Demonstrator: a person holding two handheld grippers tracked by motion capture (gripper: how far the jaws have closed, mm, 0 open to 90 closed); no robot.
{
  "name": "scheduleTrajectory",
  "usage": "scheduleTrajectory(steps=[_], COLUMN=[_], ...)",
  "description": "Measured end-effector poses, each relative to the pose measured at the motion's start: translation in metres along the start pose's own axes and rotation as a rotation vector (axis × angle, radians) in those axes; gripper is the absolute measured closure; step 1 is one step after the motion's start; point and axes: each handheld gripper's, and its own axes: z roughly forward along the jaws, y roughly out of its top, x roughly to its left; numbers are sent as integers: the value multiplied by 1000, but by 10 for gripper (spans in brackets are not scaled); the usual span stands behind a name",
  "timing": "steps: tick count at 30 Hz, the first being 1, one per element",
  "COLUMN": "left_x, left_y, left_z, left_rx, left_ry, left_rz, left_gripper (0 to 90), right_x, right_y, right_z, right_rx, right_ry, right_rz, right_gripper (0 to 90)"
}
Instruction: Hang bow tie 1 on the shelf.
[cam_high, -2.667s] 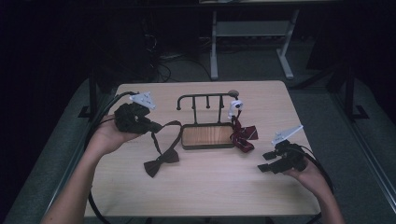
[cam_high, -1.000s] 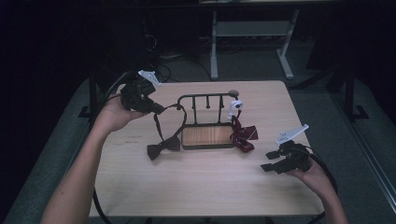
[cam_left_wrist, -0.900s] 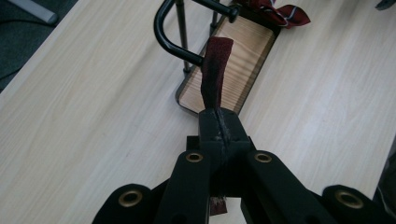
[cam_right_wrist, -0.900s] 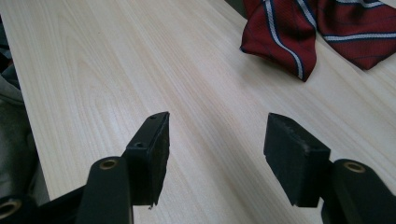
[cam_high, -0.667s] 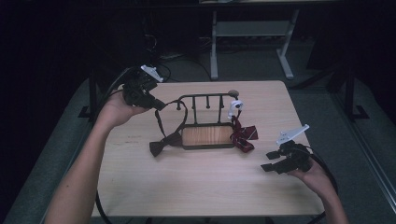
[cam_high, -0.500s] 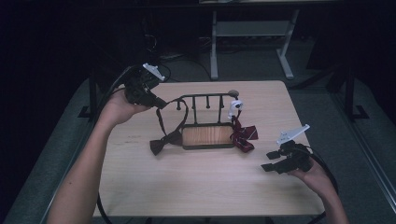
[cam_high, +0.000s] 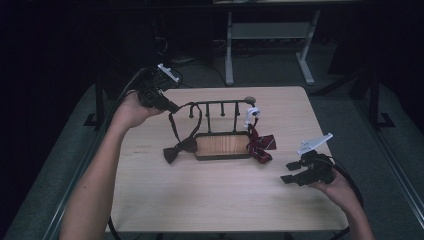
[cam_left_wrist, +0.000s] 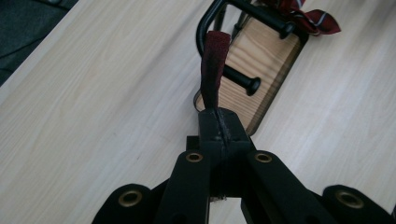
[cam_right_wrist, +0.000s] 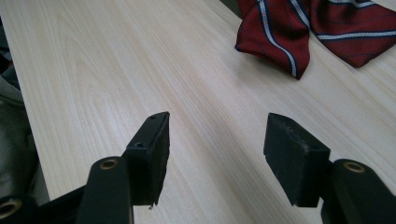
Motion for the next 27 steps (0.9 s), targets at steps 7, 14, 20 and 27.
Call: scheduleTrajectory(steps=[7,14,20,27], left_x=[3,5,4,4], left_y=[2,3,2,-1], left_z=[7,12,15,18], left_rx=[29,46,72,85], left_ry=[15,26,39,30], left_rz=[-7,-7,-5,-4], left_gripper=[900,900,850,772], right_x=[0,0,0,-2], right_y=[0,0,-1,-3], right_z=[0,0,-1,1], right_rx=[2,4,1,1], right_ry=[-4,-1,-5,-1], right_rz=[0,0,1,5], right_gripper=[406,406,406,405])
